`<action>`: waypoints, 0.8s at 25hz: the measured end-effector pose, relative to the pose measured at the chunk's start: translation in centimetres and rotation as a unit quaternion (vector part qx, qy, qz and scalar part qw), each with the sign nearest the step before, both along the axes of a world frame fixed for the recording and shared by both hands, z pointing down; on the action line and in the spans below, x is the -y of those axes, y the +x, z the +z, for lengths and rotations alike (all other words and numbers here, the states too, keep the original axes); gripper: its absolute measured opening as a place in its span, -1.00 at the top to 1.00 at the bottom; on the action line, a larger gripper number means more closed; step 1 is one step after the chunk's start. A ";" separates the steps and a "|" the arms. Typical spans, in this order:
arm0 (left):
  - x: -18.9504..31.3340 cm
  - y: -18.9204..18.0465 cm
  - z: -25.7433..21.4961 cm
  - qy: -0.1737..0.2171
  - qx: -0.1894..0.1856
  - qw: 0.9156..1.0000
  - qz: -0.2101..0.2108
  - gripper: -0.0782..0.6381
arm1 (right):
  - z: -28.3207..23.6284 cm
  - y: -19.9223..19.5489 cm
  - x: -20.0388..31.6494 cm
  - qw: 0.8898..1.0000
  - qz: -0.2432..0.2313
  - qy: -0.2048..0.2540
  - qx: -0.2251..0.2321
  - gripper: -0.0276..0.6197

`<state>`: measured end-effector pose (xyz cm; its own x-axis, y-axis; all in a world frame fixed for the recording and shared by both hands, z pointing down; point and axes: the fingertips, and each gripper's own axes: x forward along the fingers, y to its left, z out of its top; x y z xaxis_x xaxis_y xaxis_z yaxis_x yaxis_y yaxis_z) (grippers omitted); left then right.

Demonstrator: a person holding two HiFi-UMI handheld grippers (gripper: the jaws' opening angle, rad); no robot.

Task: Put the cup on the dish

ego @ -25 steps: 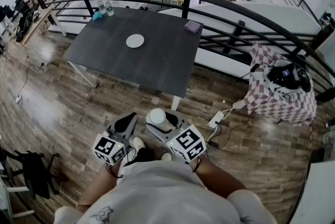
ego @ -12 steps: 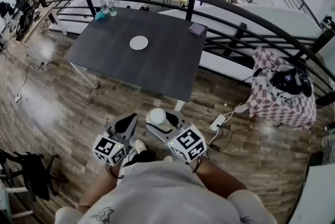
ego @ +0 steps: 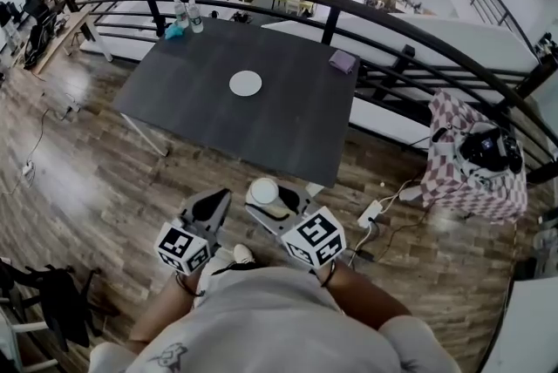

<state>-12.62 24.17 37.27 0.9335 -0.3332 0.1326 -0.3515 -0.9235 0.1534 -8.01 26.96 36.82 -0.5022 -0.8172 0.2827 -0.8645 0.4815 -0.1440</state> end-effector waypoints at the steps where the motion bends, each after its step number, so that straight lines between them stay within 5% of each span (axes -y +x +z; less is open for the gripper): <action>1: 1.1 -0.5 -0.3 0.002 0.000 1.000 0.003 0.76 | -0.2 -0.5 1.1 1.000 0.002 0.000 0.000 0.11; 20: 10.9 -4.7 -1.1 0.007 0.006 1.000 0.024 0.76 | 0.0 -4.3 11.4 0.999 0.030 -0.001 0.012 0.11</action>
<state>-17.27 13.32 36.17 0.9466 -0.2905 0.1397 -0.3090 -0.9412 0.1364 -12.34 15.59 36.82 -0.4593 -0.8455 0.2724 -0.8880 0.4293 -0.1649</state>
